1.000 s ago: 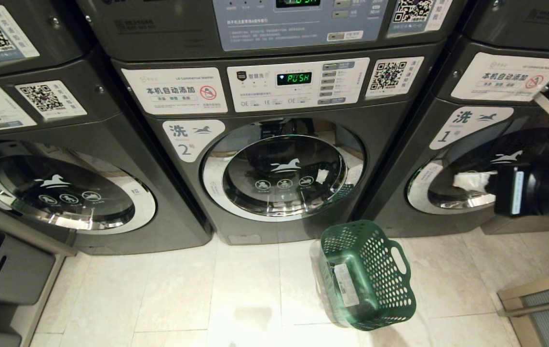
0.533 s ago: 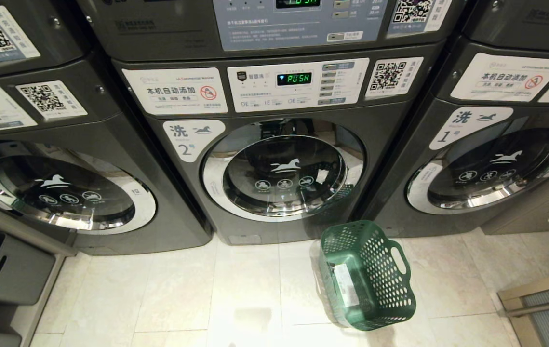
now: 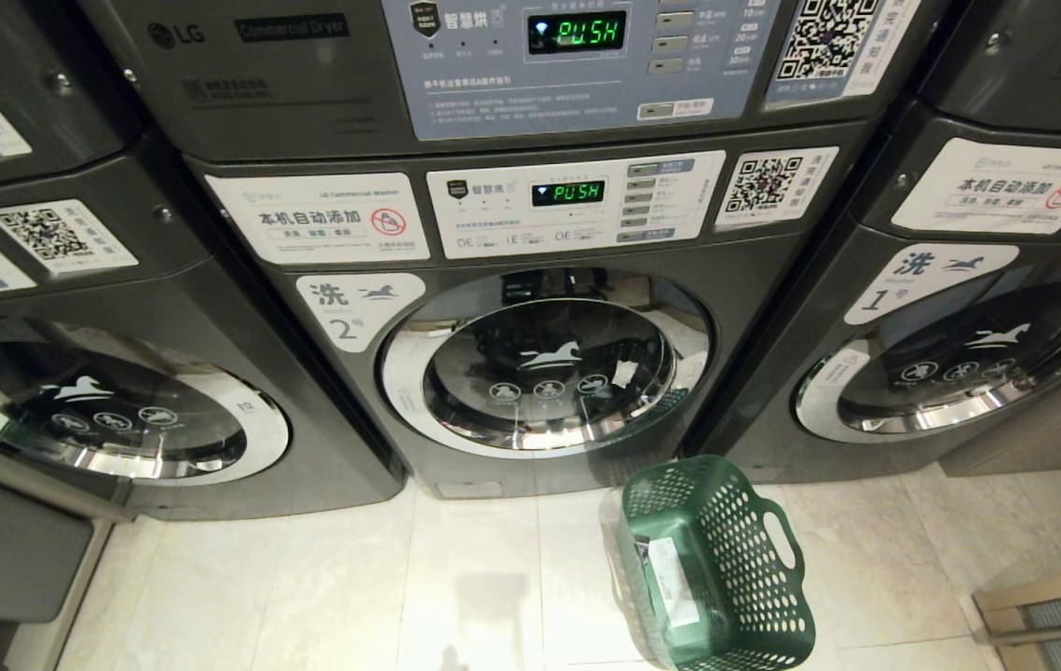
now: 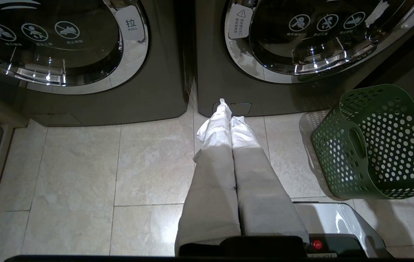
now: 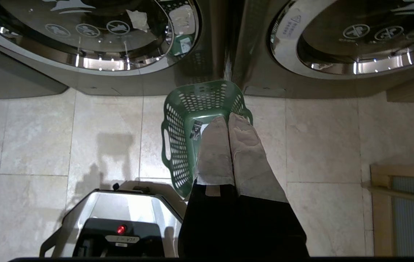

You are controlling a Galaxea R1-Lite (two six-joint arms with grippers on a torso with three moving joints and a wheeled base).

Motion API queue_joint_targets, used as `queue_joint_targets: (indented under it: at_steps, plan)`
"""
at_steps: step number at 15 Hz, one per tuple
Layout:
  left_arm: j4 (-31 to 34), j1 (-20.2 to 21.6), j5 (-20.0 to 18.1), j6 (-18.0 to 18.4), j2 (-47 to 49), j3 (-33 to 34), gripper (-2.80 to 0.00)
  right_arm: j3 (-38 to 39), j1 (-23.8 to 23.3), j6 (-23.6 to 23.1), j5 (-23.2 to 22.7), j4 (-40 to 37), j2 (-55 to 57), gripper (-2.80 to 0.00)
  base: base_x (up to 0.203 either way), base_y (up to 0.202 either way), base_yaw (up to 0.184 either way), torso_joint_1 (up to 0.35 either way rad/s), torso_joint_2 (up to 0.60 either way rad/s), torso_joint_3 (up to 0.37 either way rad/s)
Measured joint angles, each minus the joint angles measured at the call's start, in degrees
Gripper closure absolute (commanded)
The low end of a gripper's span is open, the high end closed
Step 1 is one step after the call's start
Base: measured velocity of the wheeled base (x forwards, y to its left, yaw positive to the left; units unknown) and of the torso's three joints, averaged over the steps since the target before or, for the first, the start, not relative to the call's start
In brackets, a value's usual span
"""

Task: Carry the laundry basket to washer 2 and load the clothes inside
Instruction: Press the washing machine switch

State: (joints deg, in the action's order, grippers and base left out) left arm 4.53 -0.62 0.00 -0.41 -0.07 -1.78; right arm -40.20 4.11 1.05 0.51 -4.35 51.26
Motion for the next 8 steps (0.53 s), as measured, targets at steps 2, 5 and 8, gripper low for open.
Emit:
queue_joint_targets:
  at_steps: [2,5,8]
  plan:
    - [0.0,0.0,0.1,-0.3,0.0,0.0,0.00,-0.1,0.3,0.2,-2.8,-0.1,-0.6,0.00,0.000,0.000,0.000,0.000,0.00,0.000]
    - [0.0,0.0,0.1,-0.7,0.0,0.0,0.00,-0.5,1.3,0.1,-11.8,-0.3,-0.9,0.00,0.000,0.000,0.000,0.000,0.00,0.000]
    - [0.0,0.0,0.1,-0.7,0.0,0.0,0.00,-2.8,3.7,0.2,-15.6,-0.2,3.3,0.00,0.000,0.000,0.000,0.000,0.00,0.000]
